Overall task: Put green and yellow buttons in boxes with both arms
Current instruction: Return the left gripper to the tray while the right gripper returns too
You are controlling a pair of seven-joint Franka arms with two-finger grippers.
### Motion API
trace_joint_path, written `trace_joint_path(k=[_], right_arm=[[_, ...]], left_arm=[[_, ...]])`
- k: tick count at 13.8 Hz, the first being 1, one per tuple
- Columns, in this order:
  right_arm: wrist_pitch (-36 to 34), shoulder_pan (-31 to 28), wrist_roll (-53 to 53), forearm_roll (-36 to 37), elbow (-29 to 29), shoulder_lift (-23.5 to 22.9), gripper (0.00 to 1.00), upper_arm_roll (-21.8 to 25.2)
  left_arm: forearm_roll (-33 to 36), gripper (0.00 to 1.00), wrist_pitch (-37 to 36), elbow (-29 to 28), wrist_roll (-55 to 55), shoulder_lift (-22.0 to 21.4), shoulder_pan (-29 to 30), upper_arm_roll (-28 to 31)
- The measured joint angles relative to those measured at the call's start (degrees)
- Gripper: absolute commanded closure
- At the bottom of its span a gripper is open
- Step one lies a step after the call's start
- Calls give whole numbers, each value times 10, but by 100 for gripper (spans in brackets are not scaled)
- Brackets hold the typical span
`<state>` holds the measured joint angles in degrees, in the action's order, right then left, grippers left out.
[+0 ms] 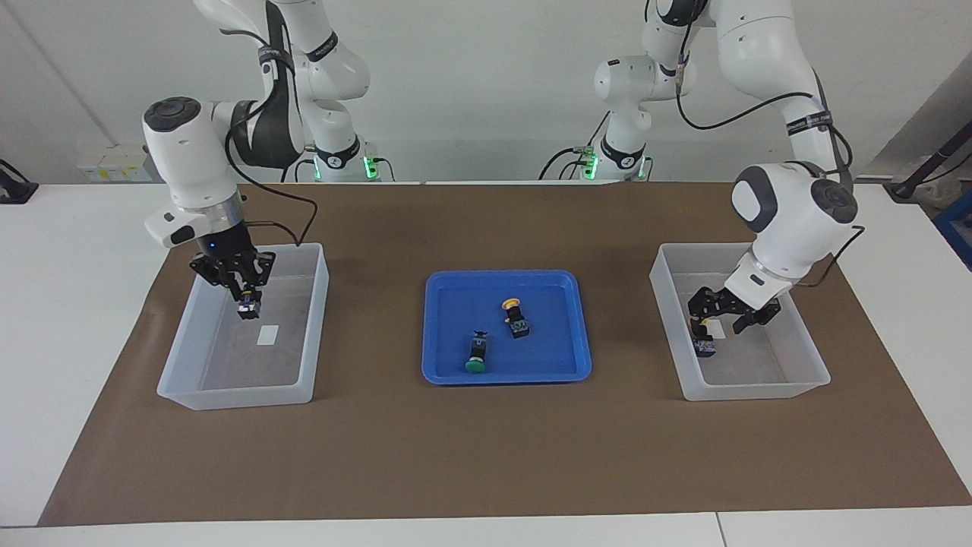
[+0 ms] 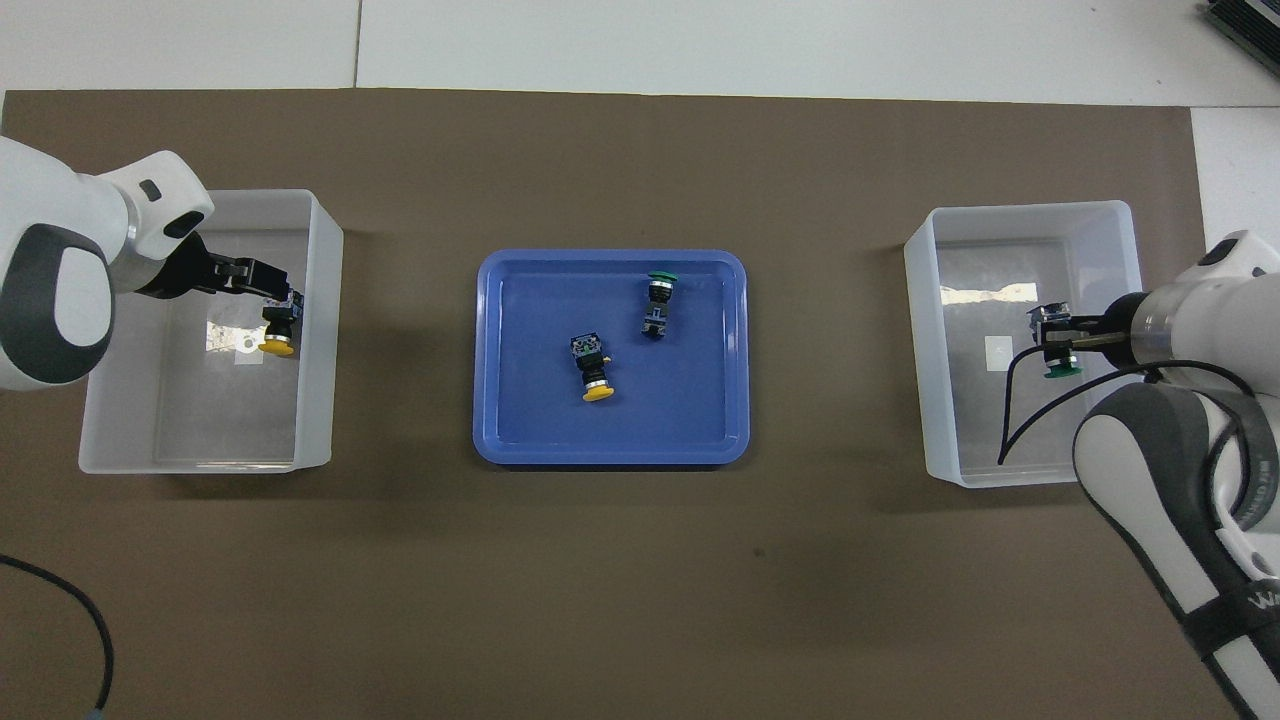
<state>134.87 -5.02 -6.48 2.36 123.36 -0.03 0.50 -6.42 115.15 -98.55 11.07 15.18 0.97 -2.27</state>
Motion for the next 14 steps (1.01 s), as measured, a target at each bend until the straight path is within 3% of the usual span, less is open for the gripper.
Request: trace_joint_path(k=[3, 7, 9, 10, 11, 12, 14], right_arm=[[9, -13, -10, 0, 1, -13, 100, 0], [99, -13, -10, 0, 3, -59, 100, -3], [136, -13, -10, 0, 4, -90, 100, -3], [145, -13, -10, 0, 4, -102, 83, -3], [148, -13, -10, 0, 4, -109, 47, -3], [148, -14, -10, 0, 4, -112, 21, -3], [148, -14, -10, 0, 3, -112, 16, -3]], left_arm=[[0, 18, -71, 71, -114, -5, -56, -2], [0, 27, -56, 66, -247, 1, -150, -3], [0, 29, -1, 33, -297, 1, -182, -4], [0, 30, 32, 9, -319, 0, -198, -4], [0, 31, 64, -13, -344, 0, -215, -4], [0, 31, 94, -34, -373, 0, -234, -5], [0, 32, 145, -67, -430, 0, -270, -5]])
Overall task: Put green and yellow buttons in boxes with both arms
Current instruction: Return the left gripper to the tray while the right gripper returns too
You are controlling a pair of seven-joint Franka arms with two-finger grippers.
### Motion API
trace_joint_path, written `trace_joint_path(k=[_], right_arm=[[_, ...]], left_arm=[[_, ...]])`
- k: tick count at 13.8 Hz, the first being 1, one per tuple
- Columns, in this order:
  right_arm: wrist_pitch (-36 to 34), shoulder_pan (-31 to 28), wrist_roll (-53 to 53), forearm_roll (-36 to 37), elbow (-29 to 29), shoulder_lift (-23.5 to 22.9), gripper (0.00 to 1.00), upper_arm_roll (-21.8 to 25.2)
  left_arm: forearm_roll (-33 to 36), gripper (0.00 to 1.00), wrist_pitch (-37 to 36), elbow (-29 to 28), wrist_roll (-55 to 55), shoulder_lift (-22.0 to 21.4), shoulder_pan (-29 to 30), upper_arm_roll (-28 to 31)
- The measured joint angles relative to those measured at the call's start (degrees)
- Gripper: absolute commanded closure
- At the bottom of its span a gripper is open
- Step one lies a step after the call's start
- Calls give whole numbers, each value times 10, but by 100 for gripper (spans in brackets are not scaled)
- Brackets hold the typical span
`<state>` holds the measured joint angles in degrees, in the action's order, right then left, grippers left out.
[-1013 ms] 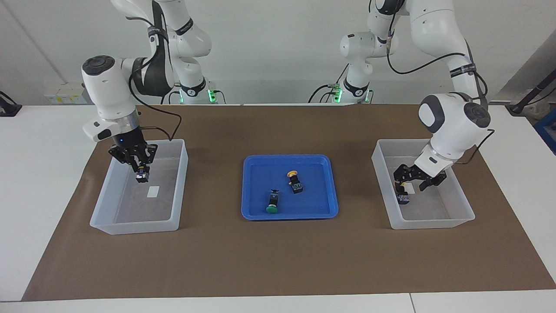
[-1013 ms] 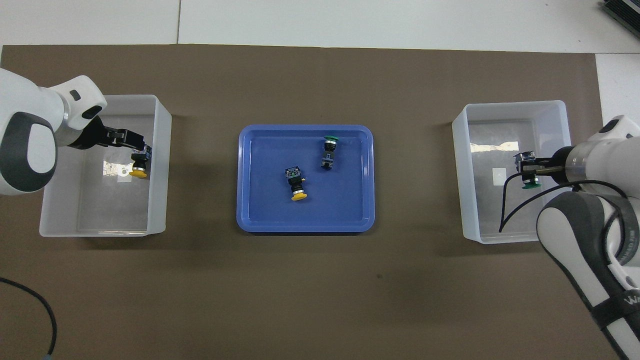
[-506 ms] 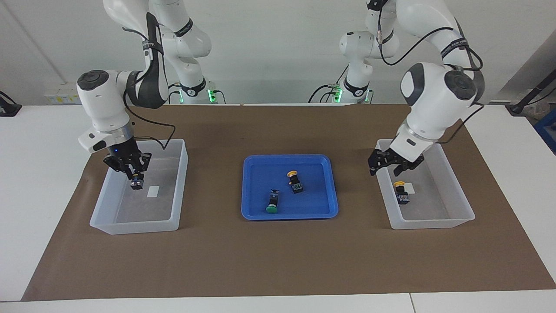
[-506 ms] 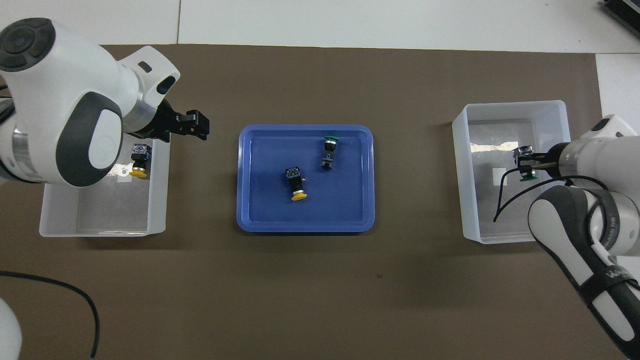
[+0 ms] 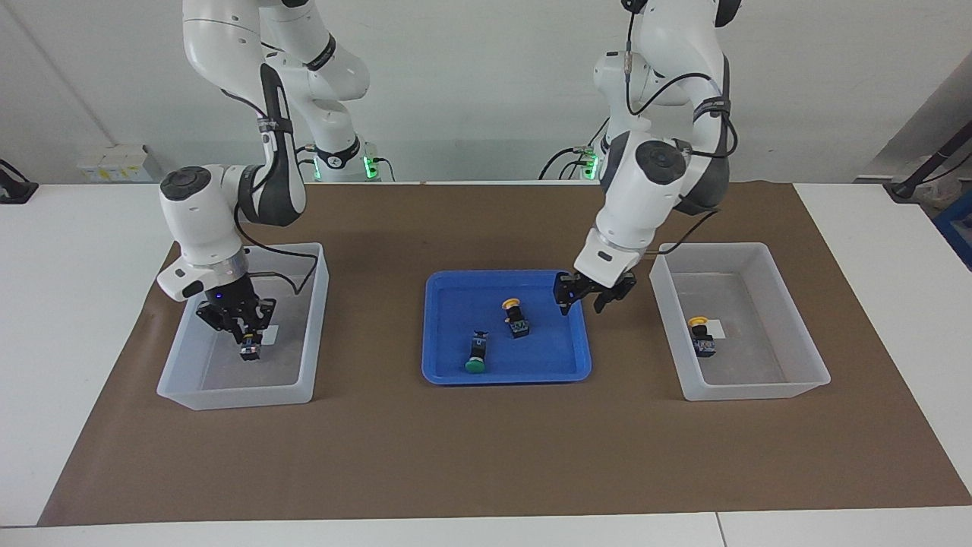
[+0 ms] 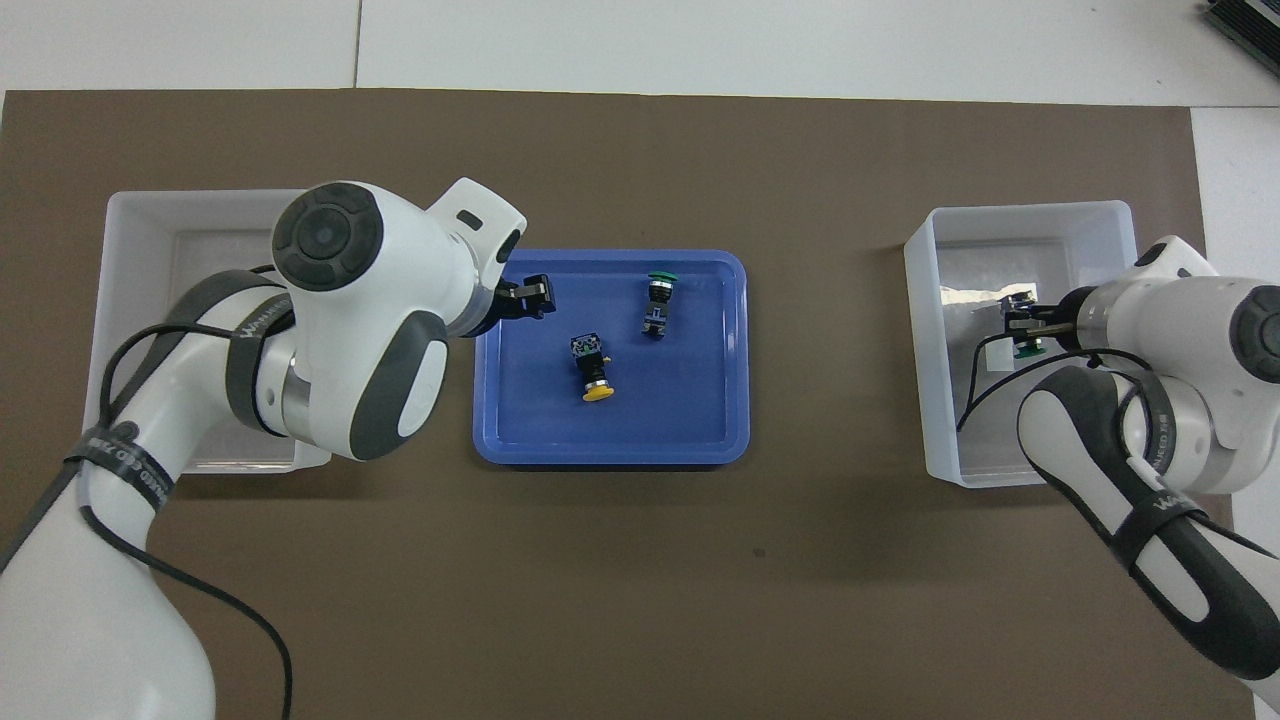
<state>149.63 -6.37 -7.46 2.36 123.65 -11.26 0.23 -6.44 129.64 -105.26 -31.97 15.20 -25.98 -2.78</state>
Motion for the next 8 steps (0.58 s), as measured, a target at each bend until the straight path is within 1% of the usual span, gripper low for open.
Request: trace_joint_path(k=[1, 3, 5, 6, 8], right_arm=[[0, 0, 0, 0, -1, 0, 12, 0], [0, 0, 0, 0, -3, 0, 12, 0], [-6, 3, 7, 0, -14, 1, 12, -1], [-25, 7, 18, 0, -28, 1, 12, -2], [-98, 24, 50, 0, -80, 3, 10, -3]], left_arm=[[0, 32, 19, -12, -22, 1, -13, 0], [0, 32, 54, -28, -56, 10, -36, 1], [0, 31, 93, -35, -71, 35, -52, 1], [0, 32, 107, -36, -73, 46, -54, 1], [0, 32, 122, -37, -73, 58, -54, 2]])
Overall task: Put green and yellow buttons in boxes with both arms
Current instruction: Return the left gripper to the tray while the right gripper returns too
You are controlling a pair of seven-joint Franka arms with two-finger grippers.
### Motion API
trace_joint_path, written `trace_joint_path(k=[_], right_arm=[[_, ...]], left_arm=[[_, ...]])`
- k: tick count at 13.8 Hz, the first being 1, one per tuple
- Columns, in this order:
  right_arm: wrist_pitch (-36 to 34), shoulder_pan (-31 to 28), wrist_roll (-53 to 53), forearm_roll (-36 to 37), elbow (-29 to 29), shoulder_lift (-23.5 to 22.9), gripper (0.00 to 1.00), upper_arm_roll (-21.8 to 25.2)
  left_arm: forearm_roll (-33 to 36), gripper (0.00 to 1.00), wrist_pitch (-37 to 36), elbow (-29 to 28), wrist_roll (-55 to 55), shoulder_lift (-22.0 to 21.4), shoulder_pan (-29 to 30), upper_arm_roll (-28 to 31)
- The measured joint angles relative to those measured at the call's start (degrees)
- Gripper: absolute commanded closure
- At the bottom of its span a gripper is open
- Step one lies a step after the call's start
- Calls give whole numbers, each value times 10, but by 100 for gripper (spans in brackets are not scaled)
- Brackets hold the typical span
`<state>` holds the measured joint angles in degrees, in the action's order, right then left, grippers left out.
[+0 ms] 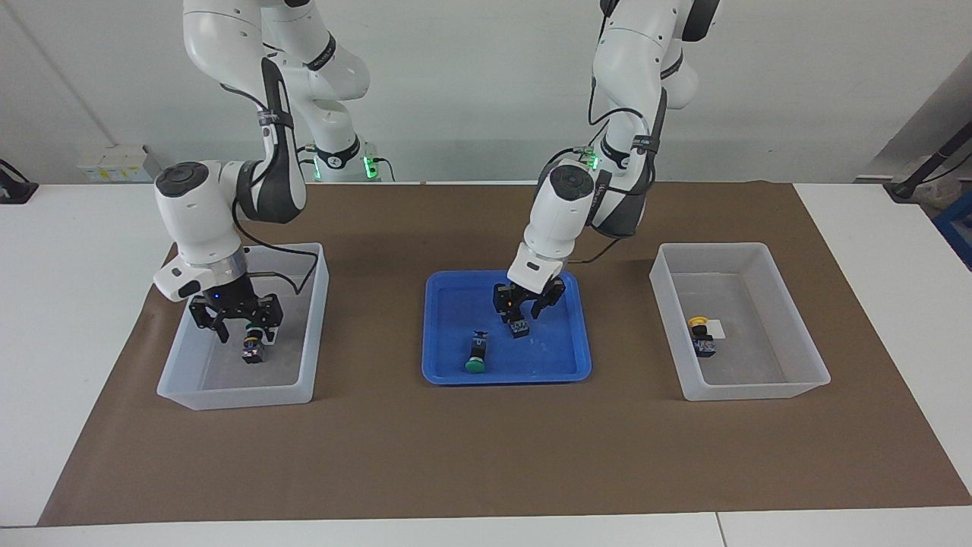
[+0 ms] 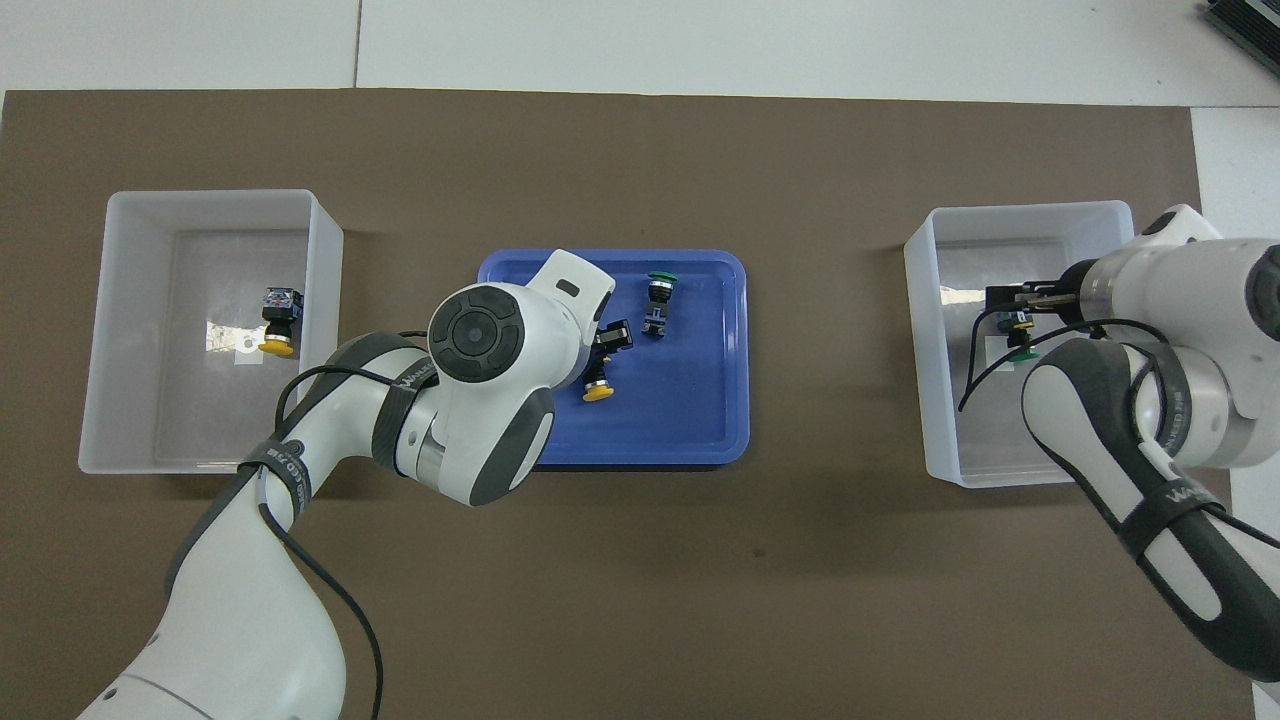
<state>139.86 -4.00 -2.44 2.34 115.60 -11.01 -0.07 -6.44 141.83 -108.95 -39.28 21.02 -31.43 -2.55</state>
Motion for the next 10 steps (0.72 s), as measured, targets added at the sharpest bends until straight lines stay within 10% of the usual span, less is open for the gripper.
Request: trace_joint_path(k=[5, 10], right_arm=[[-133, 56, 96, 0, -130, -12, 2, -1], [-130, 131, 211, 0, -173, -42, 1, -3]], left_arm=[[0, 32, 42, -29, 0, 4, -5, 1], [1, 78, 61, -39, 0, 12, -15, 2]])
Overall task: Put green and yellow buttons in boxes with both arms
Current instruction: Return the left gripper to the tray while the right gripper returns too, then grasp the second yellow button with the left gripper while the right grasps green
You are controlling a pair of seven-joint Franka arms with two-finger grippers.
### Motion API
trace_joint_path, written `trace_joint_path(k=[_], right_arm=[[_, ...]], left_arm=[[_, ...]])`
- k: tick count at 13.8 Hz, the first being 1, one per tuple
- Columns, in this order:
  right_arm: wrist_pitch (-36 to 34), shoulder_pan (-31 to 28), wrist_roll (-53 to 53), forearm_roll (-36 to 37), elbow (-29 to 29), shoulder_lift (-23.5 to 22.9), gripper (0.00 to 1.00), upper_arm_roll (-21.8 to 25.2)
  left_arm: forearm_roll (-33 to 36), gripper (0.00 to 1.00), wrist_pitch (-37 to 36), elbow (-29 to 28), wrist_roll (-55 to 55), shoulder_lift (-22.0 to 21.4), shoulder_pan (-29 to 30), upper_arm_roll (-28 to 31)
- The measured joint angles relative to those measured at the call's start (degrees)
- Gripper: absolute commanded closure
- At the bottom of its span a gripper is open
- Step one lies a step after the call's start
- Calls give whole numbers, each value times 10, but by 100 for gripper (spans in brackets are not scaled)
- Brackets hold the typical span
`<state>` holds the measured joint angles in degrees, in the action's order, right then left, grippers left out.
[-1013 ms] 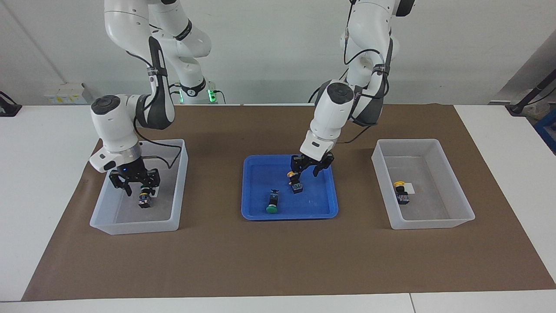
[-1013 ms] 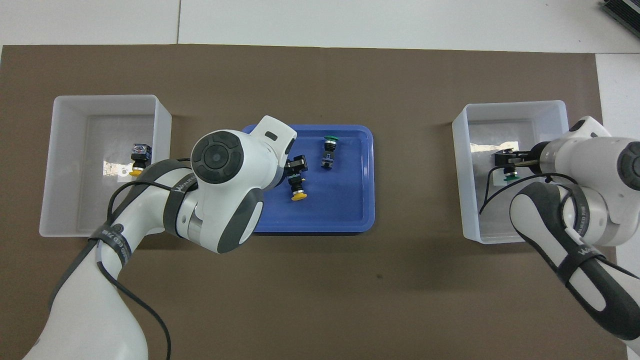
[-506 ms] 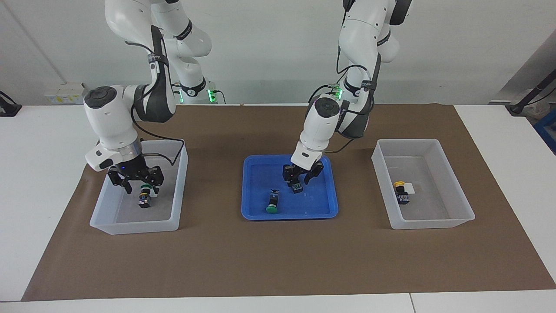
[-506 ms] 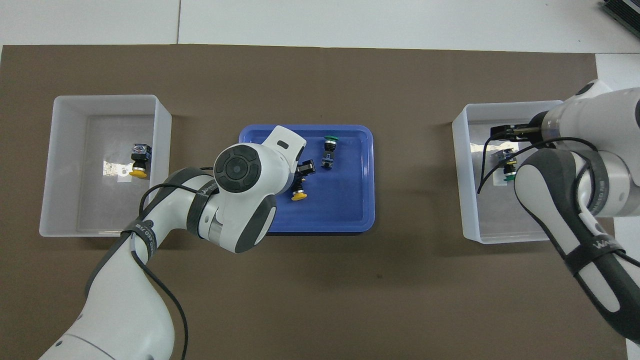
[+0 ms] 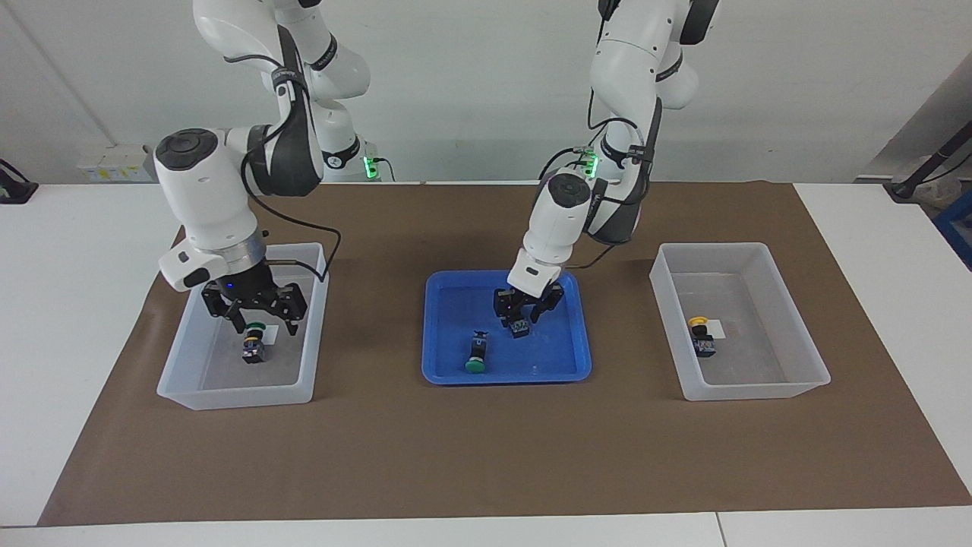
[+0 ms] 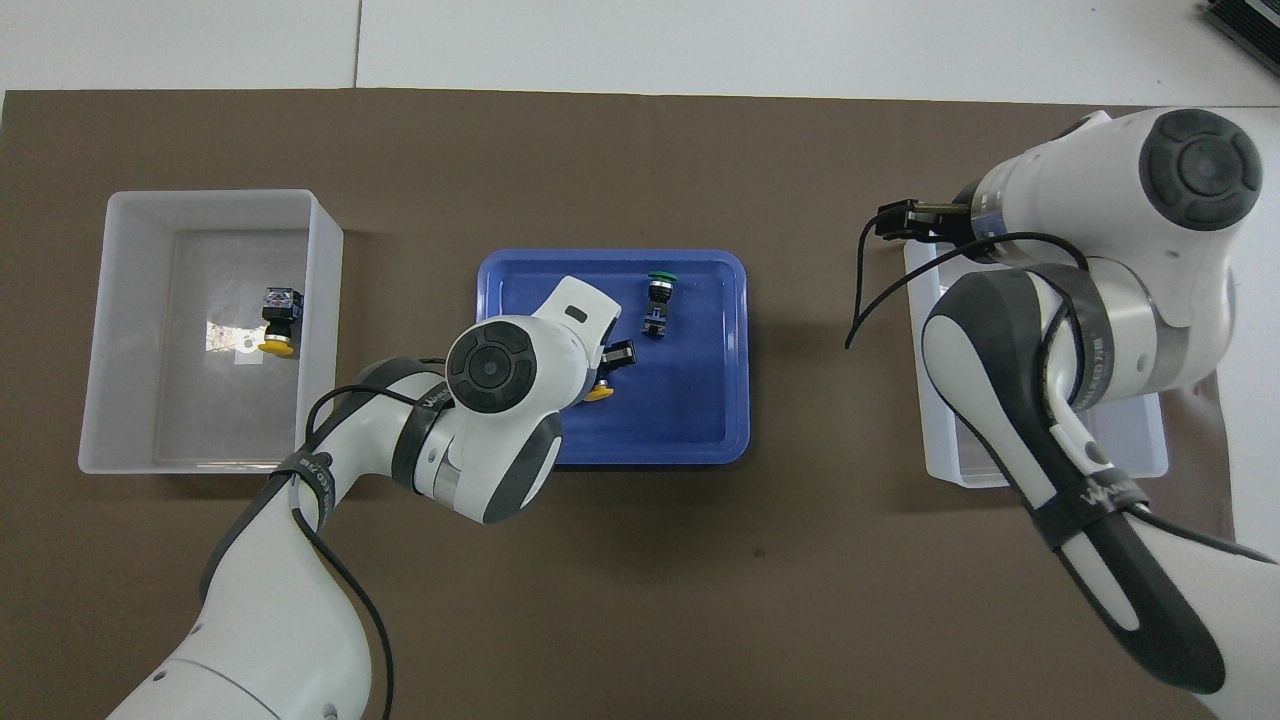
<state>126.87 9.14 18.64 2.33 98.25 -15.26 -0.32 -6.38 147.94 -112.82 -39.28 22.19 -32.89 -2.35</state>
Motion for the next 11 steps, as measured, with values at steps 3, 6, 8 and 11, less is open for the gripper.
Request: trace_joint_path(k=[3, 6, 8, 11], right_arm=[[10, 26, 51, 0, -27, -25, 1, 0], [13, 47, 95, 0, -65, -58, 1, 0], [16, 64, 118, 0, -74, -74, 1, -1], [45, 97, 164, 0, -78, -93, 1, -1]], left_arm=[[0, 100, 0, 0, 0, 0, 0, 1], [0, 100, -1, 2, 0, 0, 1, 2], [0, 100, -25, 19, 0, 0, 3, 7], [4, 100, -135, 90, 7, -12, 35, 14]])
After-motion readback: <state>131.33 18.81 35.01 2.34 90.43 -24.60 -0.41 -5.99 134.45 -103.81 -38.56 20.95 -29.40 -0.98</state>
